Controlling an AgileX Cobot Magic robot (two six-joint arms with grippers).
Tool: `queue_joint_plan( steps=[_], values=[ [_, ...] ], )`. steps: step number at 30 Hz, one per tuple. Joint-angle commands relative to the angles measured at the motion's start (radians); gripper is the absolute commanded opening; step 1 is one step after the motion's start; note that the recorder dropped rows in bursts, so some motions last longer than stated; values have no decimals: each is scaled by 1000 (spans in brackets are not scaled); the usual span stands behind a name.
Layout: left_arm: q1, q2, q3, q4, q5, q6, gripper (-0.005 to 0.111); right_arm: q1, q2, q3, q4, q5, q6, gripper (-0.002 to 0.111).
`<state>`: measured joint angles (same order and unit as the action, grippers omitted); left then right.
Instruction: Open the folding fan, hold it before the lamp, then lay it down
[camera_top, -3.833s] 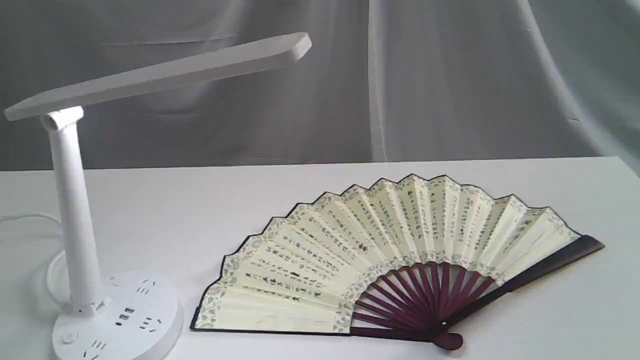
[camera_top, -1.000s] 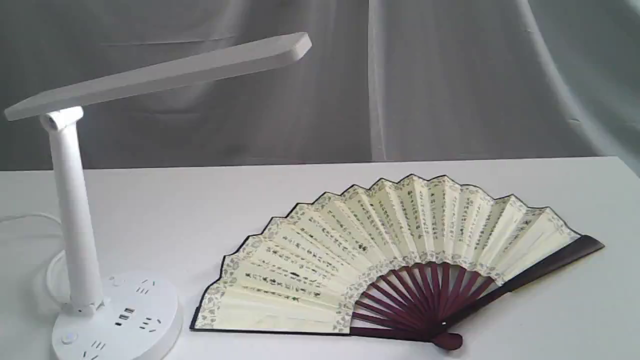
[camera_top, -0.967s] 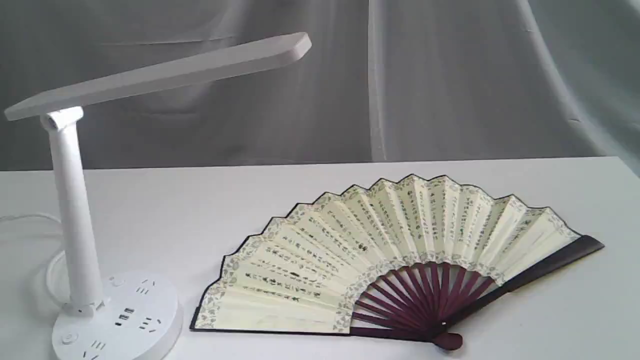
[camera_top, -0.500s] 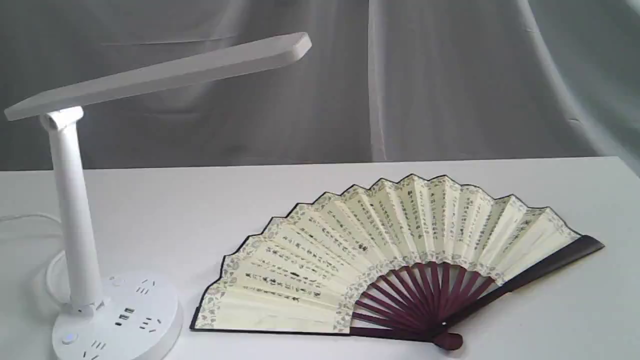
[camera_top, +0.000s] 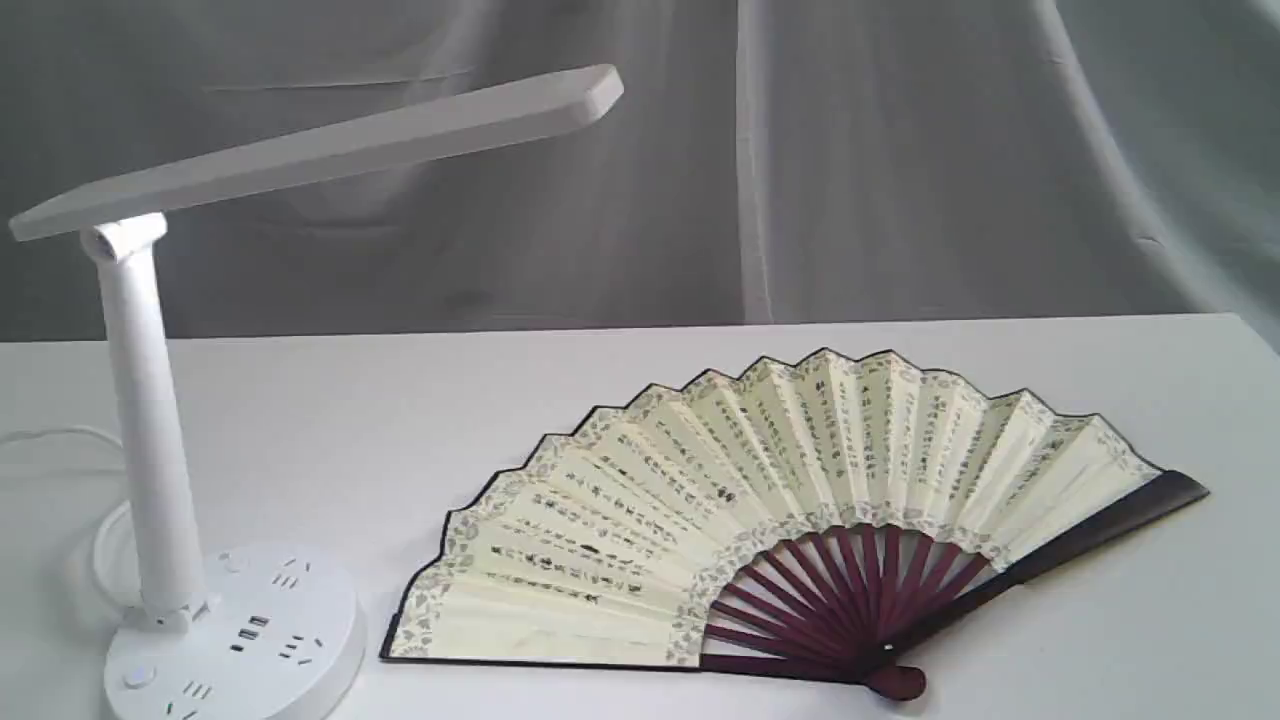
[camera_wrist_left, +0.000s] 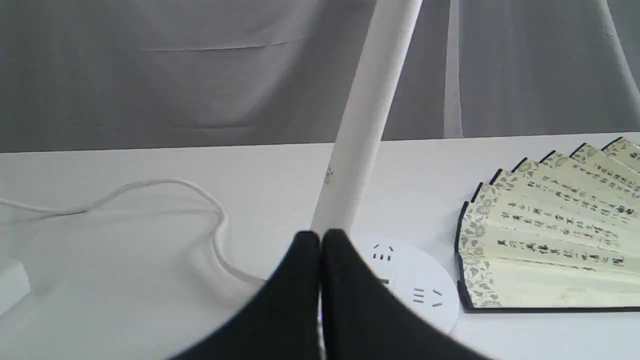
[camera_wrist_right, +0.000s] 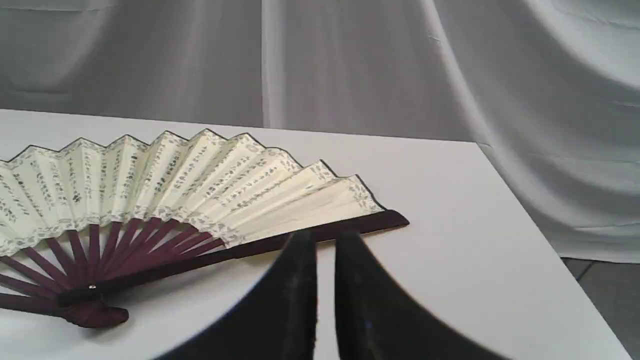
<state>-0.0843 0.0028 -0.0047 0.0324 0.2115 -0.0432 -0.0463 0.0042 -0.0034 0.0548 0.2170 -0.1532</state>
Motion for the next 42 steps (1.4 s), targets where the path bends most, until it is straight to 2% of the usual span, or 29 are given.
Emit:
queue_joint_plan(
  steps=[1,22,30,42],
  values=[
    [-7,-3,5,0,-2,-6,0,3,-4,3,-2,-2,6,7],
    [-7,-3,5,0,-2,-6,0,3,-4,3,-2,-2,3,7],
    [29,-3,5,0,-4,-6,0,3,-4,3,-2,-2,8,7],
    [28,-3,5,0,-4,-6,0,3,-4,3,-2,-2,3,7]
  ],
)
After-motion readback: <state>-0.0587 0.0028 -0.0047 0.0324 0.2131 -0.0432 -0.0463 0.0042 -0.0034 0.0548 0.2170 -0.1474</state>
